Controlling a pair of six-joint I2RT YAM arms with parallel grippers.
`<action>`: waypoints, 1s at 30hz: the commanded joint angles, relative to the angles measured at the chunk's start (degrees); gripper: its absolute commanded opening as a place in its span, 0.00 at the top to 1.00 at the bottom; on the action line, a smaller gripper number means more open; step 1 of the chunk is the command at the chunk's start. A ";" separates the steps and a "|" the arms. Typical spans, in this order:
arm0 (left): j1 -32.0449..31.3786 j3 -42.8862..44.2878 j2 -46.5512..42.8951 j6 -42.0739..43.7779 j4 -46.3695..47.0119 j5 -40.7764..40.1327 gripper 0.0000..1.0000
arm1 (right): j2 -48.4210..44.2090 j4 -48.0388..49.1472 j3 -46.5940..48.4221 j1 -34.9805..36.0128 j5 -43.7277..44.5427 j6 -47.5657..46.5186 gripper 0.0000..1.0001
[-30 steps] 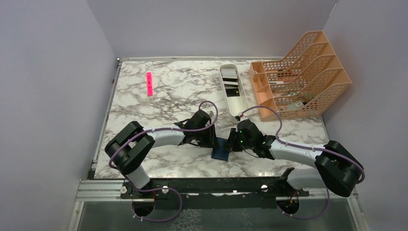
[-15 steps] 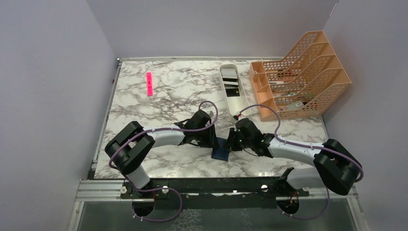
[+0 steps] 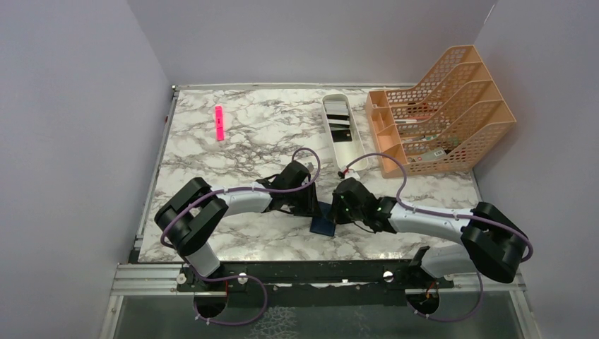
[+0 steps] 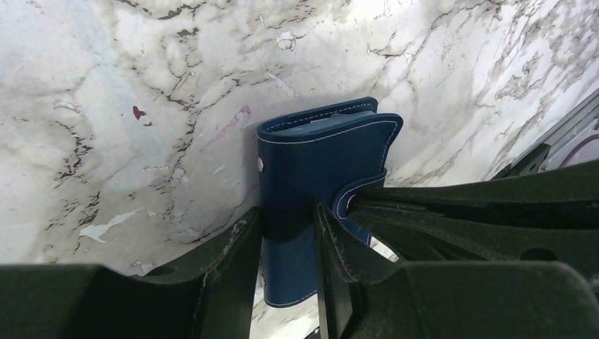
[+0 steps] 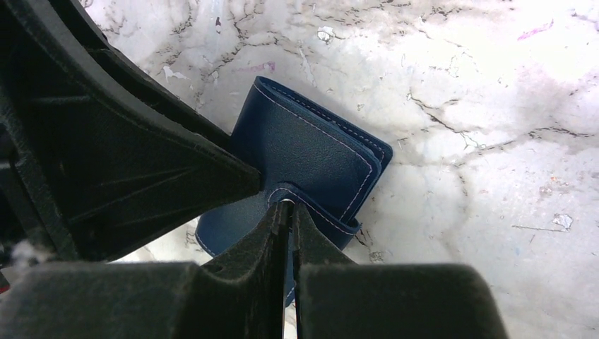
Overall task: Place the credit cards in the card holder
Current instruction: Close the card holder at the center of the board.
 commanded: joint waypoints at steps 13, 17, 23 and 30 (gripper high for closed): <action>-0.16 -0.95 4.17 1.37 -4.53 -4.49 0.63 | 5.44 -10.85 -4.77 8.47 8.21 11.98 0.94; -0.20 -1.14 2.36 1.42 -4.89 -4.85 0.63 | 0.21 -13.38 -1.60 8.48 9.46 9.99 0.92; -0.22 -1.53 1.65 1.28 -4.70 -4.70 0.63 | -3.15 -9.67 -3.22 8.48 7.88 9.73 0.89; -0.17 -1.29 1.93 1.20 -4.55 -4.49 0.63 | -2.54 -7.62 -2.64 8.41 7.19 9.23 0.88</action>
